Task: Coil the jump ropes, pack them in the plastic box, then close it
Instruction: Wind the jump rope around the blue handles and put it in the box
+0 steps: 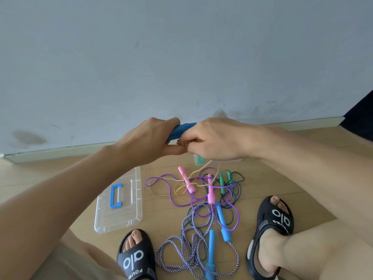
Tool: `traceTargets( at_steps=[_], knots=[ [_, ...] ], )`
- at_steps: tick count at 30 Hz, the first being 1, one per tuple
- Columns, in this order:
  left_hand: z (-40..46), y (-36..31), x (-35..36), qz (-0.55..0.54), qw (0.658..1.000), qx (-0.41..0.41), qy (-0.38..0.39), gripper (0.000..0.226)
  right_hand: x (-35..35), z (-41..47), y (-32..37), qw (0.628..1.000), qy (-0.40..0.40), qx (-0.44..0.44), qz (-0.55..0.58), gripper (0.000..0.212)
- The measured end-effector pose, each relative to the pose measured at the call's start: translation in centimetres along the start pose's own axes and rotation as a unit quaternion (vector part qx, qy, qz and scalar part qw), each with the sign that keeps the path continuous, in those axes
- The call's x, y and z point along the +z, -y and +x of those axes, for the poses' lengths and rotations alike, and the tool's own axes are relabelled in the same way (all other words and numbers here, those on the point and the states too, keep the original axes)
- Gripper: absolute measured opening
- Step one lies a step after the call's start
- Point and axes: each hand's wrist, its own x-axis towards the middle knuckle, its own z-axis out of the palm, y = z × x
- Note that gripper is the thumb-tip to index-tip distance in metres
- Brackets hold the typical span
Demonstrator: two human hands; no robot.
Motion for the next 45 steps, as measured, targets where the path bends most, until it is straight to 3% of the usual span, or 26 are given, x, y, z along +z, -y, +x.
traceTargets(
  at_steps=[5,10,14,22,24,27,32,36,39,42,45],
  knots=[
    [-0.1,-0.4,0.7,0.025,0.998,0.055,0.012,0.06,0.1,-0.3,0.2,0.99,-0.085,-0.039,-0.101,0.024],
    [-0.3,-1.5,-0.6,-0.055,0.996,0.067,0.03,0.025,-0.1,0.0,-0.1,0.984,-0.154,-0.077,-0.046,0.041],
    [-0.5,-1.6,-1.4,-0.091,0.994,0.063,0.018,0.043,-0.3,0.6,0.4,0.974,-0.201,-0.101,-0.028,0.053],
    [-0.9,-1.2,-2.1,-0.031,0.992,0.118,-0.005,0.042,-0.8,1.4,0.8,0.955,-0.267,-0.095,-0.092,0.059],
    [-1.1,-1.6,-2.2,-0.038,0.994,0.097,0.018,0.039,-1.0,1.6,0.5,0.954,-0.284,-0.079,-0.064,0.06],
    [-1.5,-2.5,-2.2,-0.106,0.991,0.073,0.032,0.042,-1.2,1.9,-0.7,0.959,-0.271,-0.019,0.087,0.064],
    [-1.6,-3.6,-2.3,-0.36,0.932,-0.022,0.027,0.044,-0.1,2.8,-2.3,0.91,-0.212,0.072,0.35,0.056],
    [-0.7,-3.6,-2.9,-0.515,0.847,-0.126,-0.01,0.047,1.5,3.2,-1.3,0.897,-0.171,0.111,0.392,0.041],
    [0.0,-2.7,-3.7,-0.579,0.792,-0.191,-0.025,0.042,1.4,2.6,-0.9,0.89,-0.185,0.124,0.399,0.054],
    [0.3,-1.4,-3.7,-0.554,0.8,-0.228,-0.017,0.034,1.1,1.6,-0.9,0.898,-0.179,0.117,0.383,0.05],
    [0.4,-0.7,-3.1,-0.544,0.803,-0.244,0.009,0.028,1.3,1.0,-1.0,0.943,-0.171,0.102,0.265,0.042]
  ],
)
